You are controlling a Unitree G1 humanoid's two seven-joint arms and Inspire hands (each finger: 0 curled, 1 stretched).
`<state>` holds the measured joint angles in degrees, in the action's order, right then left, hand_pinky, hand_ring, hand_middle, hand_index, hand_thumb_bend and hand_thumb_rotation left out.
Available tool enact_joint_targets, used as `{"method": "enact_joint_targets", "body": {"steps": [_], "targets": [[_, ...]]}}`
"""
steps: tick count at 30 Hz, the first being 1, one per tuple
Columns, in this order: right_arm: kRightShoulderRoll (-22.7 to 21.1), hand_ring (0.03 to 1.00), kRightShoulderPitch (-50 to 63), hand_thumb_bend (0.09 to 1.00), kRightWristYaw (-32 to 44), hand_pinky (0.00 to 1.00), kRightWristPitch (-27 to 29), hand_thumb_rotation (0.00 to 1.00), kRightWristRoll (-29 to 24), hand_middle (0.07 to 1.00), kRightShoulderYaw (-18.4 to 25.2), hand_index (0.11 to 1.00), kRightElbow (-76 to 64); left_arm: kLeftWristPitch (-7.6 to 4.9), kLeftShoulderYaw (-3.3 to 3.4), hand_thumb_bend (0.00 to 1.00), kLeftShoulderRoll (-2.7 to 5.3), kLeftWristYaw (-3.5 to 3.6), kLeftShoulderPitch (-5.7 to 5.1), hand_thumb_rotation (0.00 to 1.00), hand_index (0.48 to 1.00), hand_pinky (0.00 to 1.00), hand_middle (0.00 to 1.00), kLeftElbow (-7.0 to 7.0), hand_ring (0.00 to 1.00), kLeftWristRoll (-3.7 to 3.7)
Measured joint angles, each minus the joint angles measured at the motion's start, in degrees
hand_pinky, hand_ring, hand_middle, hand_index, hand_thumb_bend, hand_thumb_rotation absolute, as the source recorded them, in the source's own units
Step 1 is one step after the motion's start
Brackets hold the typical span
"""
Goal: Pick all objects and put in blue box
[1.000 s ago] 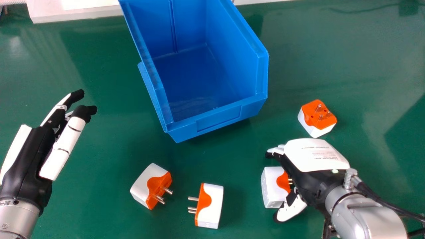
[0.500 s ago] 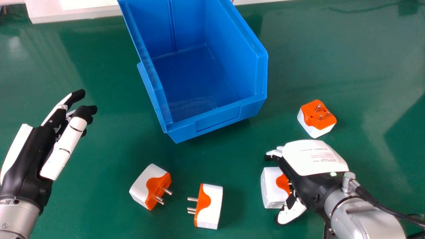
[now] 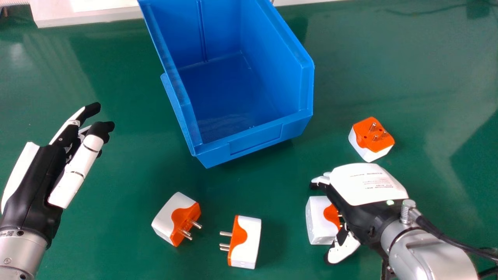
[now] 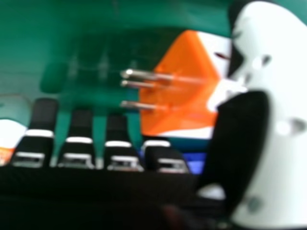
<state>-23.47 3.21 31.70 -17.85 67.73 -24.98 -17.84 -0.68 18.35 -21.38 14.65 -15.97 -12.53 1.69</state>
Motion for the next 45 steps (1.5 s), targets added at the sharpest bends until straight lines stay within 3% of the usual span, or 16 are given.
{"method": "enact_joint_targets", "body": {"steps": [3,7,11,14,16,23,30,45], "targets": [[0.0,0.867,-0.23,0.611,-0.12,0.77,0.03,0.18,0.0,0.884,-0.03,0.809,0.17,0.01,-0.01,0.61,-0.01,0.0,0.14,0.92,0.914,0.81,0.84,0.0,0.84,-0.58],[0.21,0.834,-0.68,0.608,-2.45,0.74,0.51,0.17,-0.04,0.851,-0.28,0.783,1.77,0.01,-0.02,0.61,-0.01,0.0,0.43,0.92,0.913,0.81,0.85,0.12,0.83,-0.7],[0.28,0.734,-0.31,0.606,-5.72,0.63,1.08,0.15,-0.04,0.763,-0.58,0.714,3.16,0.0,-0.02,0.61,-0.04,0.0,0.64,0.92,0.913,0.8,0.84,0.47,0.83,-1.19],[0.49,0.71,0.21,0.602,-8.11,0.61,1.08,0.14,0.21,0.741,-0.77,0.694,3.69,-0.01,-0.02,0.61,-0.05,0.0,0.64,0.92,0.913,0.8,0.84,0.52,0.83,-1.27],[0.62,0.631,0.43,0.57,-9.58,0.54,1.05,0.11,0.68,0.667,-1.27,0.621,3.97,-0.01,-0.02,0.61,-0.04,0.01,0.64,0.93,0.913,0.79,0.84,0.52,0.83,-1.29],[1.26,0.473,0.94,0.538,-11.83,0.4,0.0,0.04,4.62,0.532,-2.75,0.536,3.79,-0.01,-0.02,0.62,-0.04,0.08,0.73,0.93,0.912,0.79,0.84,0.51,0.83,-1.28],[0.87,0.372,1.98,0.528,-15.82,0.32,1.37,0.01,4.82,0.466,-2.87,0.517,4.51,0.01,-0.03,0.62,-0.04,0.13,0.87,0.92,0.911,0.8,0.84,0.48,0.83,-1.25],[-1.21,0.278,3.85,0.523,-28.14,0.23,6.88,0.0,3.45,0.418,-1.85,0.505,7.5,0.03,-0.05,0.63,-0.08,0.34,1.04,0.92,0.912,0.8,0.84,0.44,0.83,-1.25]]}}
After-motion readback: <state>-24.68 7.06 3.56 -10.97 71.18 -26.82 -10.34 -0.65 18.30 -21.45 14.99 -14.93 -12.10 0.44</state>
